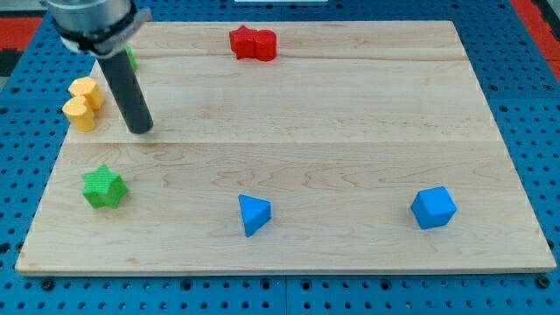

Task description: Move the green star to the right side of yellow hexagon

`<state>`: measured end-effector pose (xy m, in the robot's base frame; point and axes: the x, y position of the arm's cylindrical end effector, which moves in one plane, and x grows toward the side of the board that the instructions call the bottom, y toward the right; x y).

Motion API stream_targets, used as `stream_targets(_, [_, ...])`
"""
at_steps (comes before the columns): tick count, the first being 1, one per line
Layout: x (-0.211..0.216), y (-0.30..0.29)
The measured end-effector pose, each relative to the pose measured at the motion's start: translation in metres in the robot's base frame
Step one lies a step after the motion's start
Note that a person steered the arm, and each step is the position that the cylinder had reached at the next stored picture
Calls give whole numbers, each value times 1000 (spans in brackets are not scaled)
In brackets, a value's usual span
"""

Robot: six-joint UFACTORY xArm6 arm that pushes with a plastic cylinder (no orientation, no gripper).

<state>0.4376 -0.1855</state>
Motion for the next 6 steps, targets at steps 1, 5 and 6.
stream_targets(1, [39, -77])
stream_targets(5, [22, -19])
stream_targets(6, [-24, -19])
